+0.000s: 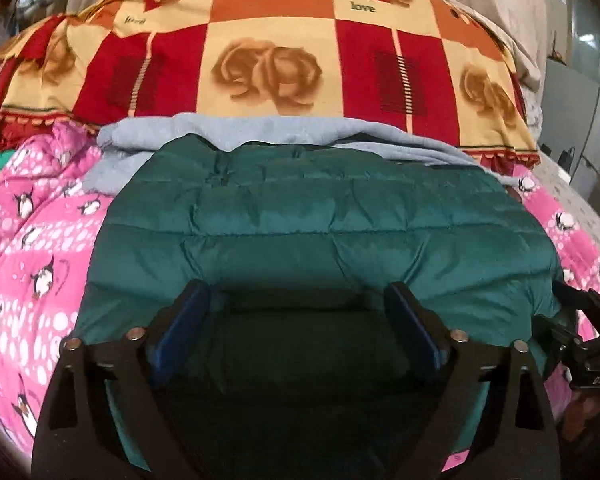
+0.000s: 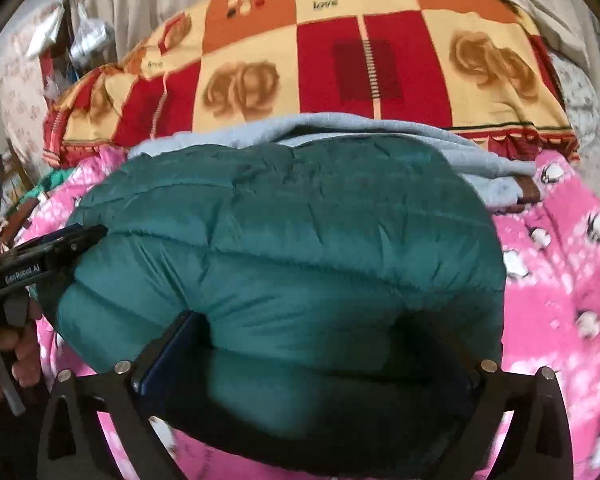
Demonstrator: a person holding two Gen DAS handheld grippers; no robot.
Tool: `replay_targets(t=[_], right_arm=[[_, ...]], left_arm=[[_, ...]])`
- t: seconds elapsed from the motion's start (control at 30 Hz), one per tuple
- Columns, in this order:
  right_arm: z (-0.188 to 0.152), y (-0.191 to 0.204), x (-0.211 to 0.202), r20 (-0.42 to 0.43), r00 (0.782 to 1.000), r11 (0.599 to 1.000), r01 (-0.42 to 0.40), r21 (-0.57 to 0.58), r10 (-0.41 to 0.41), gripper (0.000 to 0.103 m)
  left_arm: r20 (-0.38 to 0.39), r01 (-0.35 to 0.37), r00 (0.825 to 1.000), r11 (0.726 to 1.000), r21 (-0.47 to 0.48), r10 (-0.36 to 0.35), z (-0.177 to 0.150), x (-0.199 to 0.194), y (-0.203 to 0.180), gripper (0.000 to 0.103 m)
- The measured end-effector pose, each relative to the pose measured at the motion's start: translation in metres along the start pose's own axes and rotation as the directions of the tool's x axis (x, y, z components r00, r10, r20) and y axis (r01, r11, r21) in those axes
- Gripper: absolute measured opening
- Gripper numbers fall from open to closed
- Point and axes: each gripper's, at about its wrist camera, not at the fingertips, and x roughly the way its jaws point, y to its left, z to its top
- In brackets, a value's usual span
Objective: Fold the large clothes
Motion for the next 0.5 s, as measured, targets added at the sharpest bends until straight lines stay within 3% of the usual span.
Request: replay_targets(t=[0.2, 0.33, 0.43, 0.5], right_arm=[[0.002, 0.001, 0.0, 0.008, 1.0, 1.0, 0.012, 0.019, -0.012, 0.103], [-0.003, 0.004, -0.004, 0.032, 0.999, 1.0, 0.024, 0.008, -0.024, 0.103], [0.002, 0.005, -0.009, -0.021, 0.999, 0.999, 0.035, 0.006, -0.035, 0.103], [0.005, 0.006, -0.02, -0.083, 0.996, 0.999, 0.033, 0.028, -0.03, 0.102]], left_arm=[[0.008, 0.022, 1.0, 0.996, -0.086, -0.022, -0.005, 0.004, 0.009, 0.102], [0.02, -0.001, 1.0, 0.993, -0.114, 0.003, -0.009, -0.002, 0.007, 0.102], [-0.059, -0.054, 0.997, 0.996, -0.076, 0.049, -0.003, -0.006, -0.002, 0.103], [-0.141, -0.051, 0.989, 0.997, -0.061, 0.042, 0.001, -0.014, -0.006, 0.102]])
